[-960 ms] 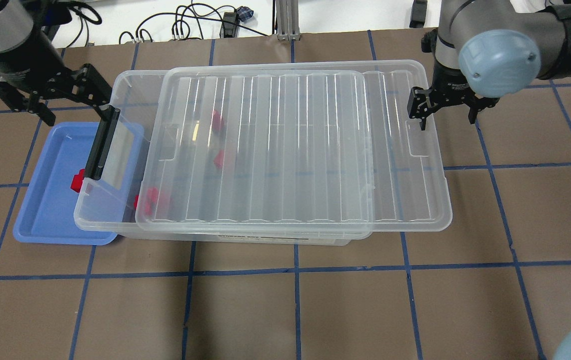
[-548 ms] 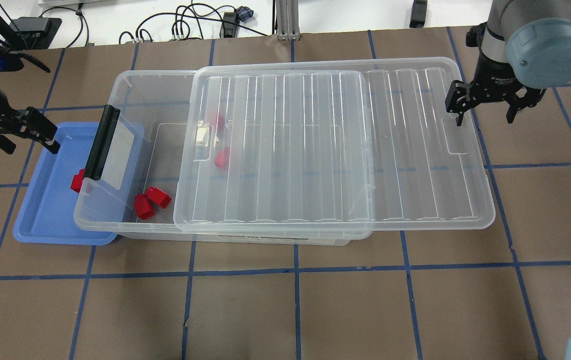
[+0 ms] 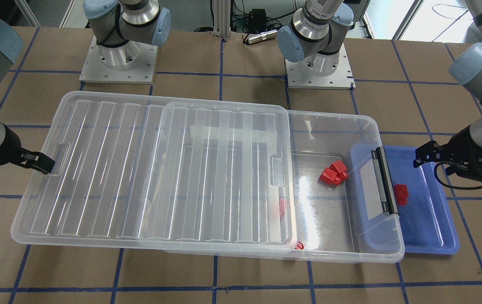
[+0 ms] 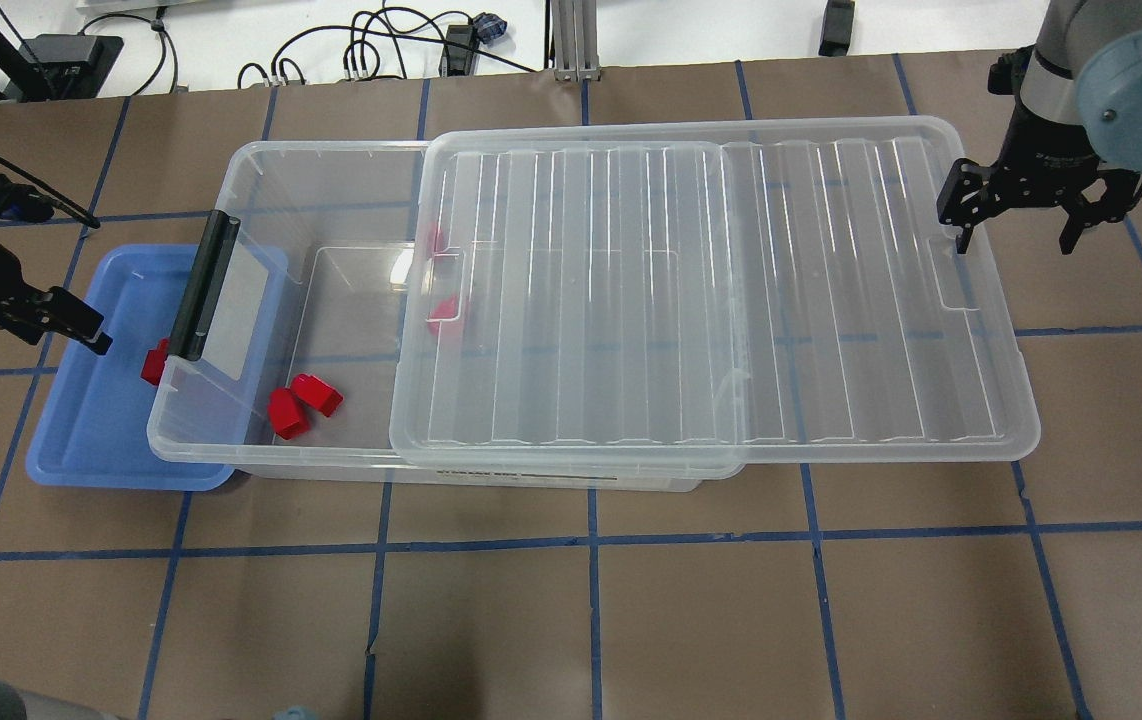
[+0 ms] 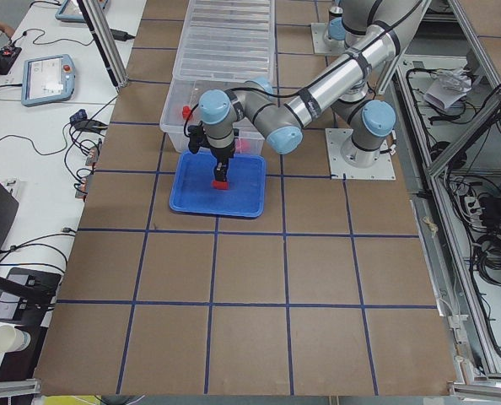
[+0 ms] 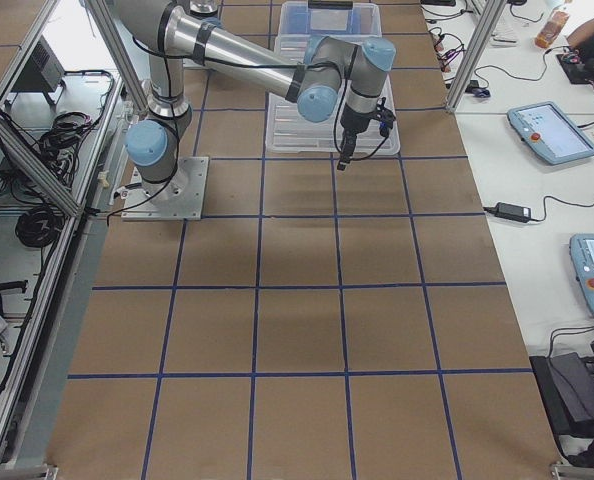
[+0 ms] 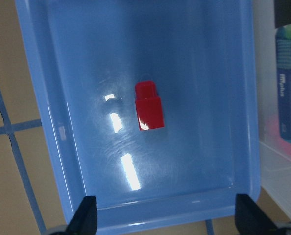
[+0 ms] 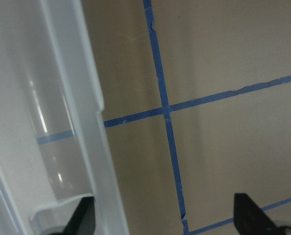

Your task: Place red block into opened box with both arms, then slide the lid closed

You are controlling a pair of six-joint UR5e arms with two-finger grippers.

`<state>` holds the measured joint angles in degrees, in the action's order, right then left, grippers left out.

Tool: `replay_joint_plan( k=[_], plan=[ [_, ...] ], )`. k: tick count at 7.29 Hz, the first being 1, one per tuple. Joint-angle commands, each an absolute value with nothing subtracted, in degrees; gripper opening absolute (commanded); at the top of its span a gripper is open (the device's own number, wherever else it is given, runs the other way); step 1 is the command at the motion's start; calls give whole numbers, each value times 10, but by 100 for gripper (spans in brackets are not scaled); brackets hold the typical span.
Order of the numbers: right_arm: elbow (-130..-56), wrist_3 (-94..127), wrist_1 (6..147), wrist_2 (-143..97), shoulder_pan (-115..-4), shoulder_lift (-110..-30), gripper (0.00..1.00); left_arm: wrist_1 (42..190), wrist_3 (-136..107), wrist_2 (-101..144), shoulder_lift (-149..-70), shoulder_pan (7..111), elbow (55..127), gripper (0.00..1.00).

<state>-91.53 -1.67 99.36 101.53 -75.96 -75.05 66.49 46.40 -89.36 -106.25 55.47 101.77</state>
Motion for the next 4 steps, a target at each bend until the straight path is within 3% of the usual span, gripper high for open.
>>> replay_joint_plan(
  k=[1,4],
  plan=[
    [-911,-17,981,1015,-757,-751,100,634,406,-894,-1110,552,1020,100],
    [-879,-15,939,1006,-765,-779,100,633,390,-887,-1121,554,1028,100]
  ],
)
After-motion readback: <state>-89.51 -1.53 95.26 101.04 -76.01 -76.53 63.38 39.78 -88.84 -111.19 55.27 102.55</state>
